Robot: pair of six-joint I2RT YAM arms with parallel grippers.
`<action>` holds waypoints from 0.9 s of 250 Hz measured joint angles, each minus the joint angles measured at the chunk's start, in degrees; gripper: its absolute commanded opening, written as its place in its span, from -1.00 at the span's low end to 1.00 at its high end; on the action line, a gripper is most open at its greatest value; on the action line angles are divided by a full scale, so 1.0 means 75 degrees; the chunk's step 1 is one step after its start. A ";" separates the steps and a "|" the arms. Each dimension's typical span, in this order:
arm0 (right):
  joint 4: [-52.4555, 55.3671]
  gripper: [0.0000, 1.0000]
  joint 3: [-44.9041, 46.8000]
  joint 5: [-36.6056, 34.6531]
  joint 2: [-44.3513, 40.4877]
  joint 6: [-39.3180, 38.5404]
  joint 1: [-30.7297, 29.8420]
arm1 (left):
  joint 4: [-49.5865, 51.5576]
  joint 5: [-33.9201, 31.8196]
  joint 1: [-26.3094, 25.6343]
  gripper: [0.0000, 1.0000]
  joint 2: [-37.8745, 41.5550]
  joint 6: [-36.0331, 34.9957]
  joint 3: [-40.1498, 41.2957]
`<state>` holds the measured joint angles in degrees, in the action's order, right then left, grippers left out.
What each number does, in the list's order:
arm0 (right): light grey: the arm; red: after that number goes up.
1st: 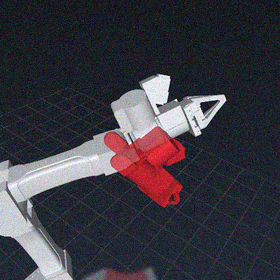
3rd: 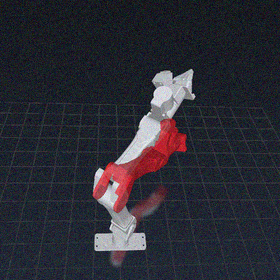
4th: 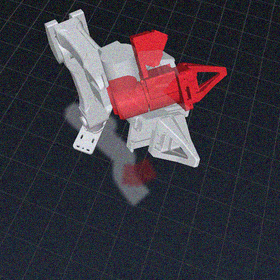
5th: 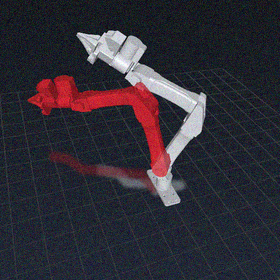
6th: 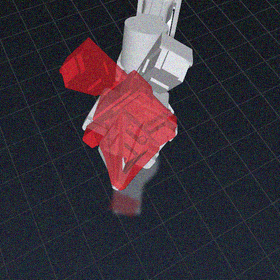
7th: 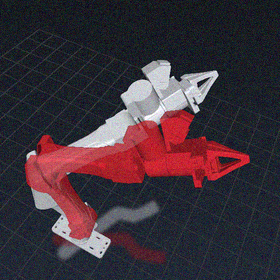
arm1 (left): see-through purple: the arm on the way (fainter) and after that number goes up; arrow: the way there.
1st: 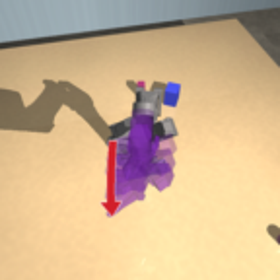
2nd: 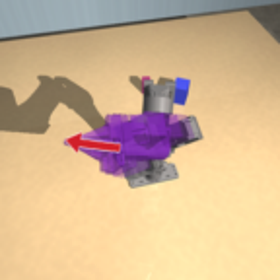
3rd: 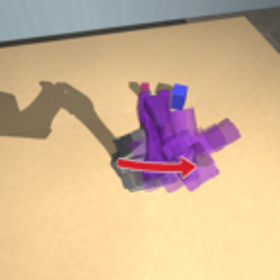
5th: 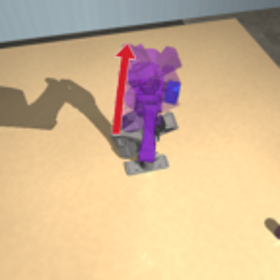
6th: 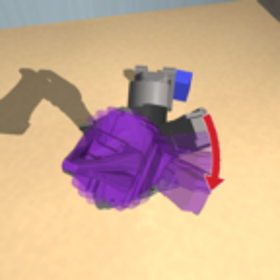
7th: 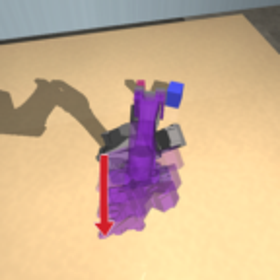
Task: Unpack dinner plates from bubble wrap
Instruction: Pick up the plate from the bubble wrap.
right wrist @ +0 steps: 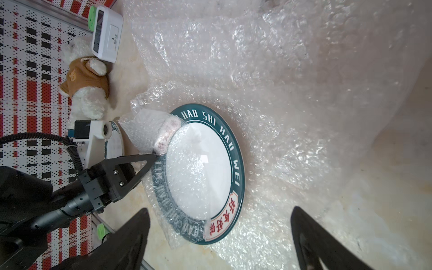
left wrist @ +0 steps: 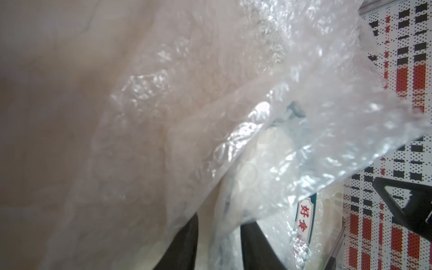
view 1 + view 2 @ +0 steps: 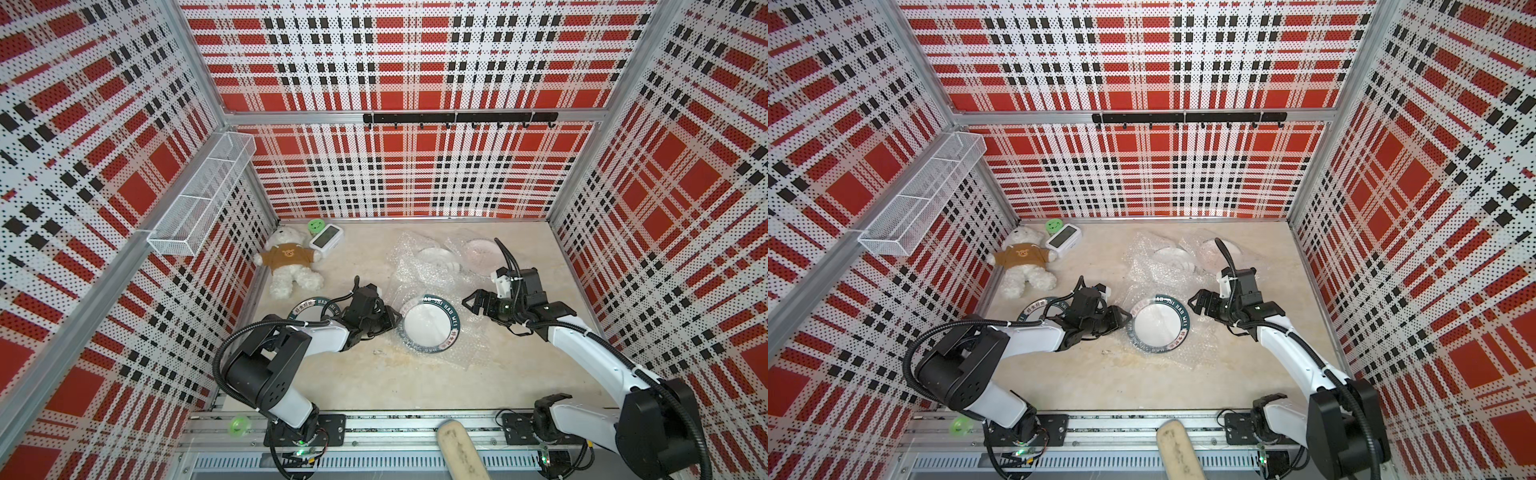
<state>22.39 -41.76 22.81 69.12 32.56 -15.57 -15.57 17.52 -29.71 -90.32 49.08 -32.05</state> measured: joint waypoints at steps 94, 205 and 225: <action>-0.1011 0.29 0.0172 0.0361 0.1565 -0.0085 -0.0195 | 0.1915 -0.1017 0.0236 0.99 0.3981 -0.0498 0.0154; -0.2177 -0.38 0.0192 0.0912 0.2964 -0.0020 -0.0280 | 0.2725 0.0052 0.0880 0.99 0.5455 -0.0682 0.0160; -0.2282 -0.50 0.0198 0.0944 0.3115 0.0006 -0.0280 | 0.2690 0.0259 0.0970 0.99 0.5342 -0.0530 0.0181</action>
<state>5.28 -40.27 29.89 92.49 32.60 -17.67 4.60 19.46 -22.44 -50.26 45.10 -30.70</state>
